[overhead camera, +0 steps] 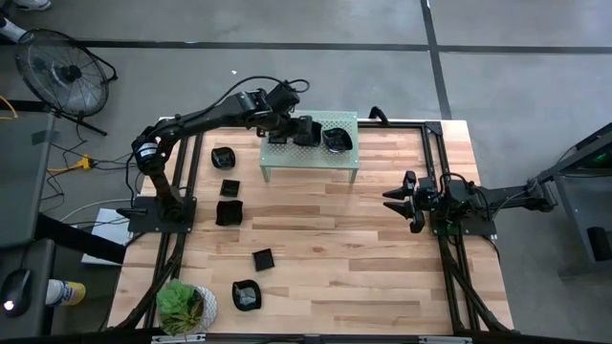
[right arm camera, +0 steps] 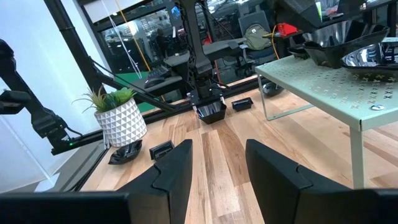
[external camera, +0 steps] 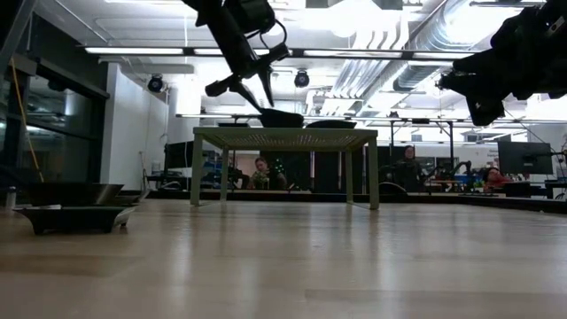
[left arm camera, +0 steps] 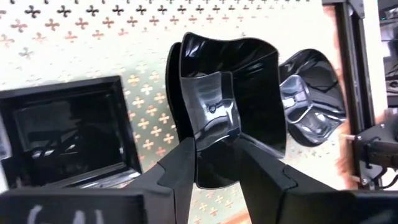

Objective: Pick & Place Mini shaped plates
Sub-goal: Stack the wave square shaped plate on top of the wave square shaped plate on the shelf, then stack the leaf shaped plate on top of the leaf shaped plate on the shelf

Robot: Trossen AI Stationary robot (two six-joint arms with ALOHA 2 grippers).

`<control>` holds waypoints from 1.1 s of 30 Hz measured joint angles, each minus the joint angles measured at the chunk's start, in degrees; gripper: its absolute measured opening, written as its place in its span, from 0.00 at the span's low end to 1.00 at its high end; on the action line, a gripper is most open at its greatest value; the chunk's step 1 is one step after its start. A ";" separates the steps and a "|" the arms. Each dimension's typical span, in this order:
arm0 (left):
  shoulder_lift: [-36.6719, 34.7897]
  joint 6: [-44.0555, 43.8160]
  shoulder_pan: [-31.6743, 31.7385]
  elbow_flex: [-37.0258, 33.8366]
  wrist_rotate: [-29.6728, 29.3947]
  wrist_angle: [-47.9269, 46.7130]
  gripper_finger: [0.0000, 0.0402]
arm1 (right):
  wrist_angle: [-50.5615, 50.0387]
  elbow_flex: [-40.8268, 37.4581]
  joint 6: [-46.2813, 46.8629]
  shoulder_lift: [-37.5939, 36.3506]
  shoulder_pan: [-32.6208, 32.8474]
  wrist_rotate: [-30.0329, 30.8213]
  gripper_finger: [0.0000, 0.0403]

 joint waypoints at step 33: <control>-15.33 -0.75 -23.97 0.04 -10.97 -23.20 0.29 | -0.04 0.02 0.00 0.00 0.01 0.00 0.36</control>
